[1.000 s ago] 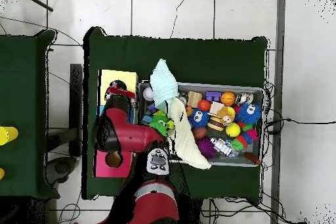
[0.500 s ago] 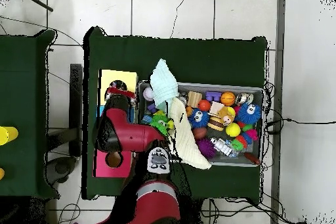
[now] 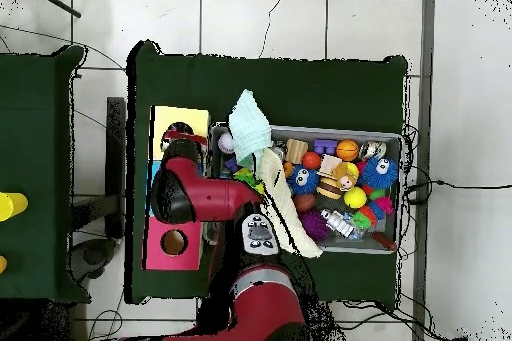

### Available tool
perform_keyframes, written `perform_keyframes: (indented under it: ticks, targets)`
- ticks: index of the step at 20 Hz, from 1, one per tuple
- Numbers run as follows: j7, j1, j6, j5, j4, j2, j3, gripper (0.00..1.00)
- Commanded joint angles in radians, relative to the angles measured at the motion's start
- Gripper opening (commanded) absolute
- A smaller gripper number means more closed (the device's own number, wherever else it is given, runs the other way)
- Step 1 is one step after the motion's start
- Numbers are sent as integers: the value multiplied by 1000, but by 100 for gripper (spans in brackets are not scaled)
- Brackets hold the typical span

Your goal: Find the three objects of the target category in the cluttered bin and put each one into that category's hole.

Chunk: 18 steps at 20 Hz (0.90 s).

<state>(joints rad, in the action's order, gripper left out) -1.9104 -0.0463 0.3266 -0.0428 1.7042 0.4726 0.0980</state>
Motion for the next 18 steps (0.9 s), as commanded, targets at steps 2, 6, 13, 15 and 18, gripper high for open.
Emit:
perform_keyframes:
  ticks: [2,6,13,15,18]
  targets:
    - [-76,-213,-307,20,27,-26,64,100]
    - [-104,-270,-348,33,124,89,141,100]
    - [-103,-275,-430,9,80,108,146,100]
    - [-109,-264,-434,9,72,112,131,100]
    - [-112,-248,-453,4,53,113,109,100]
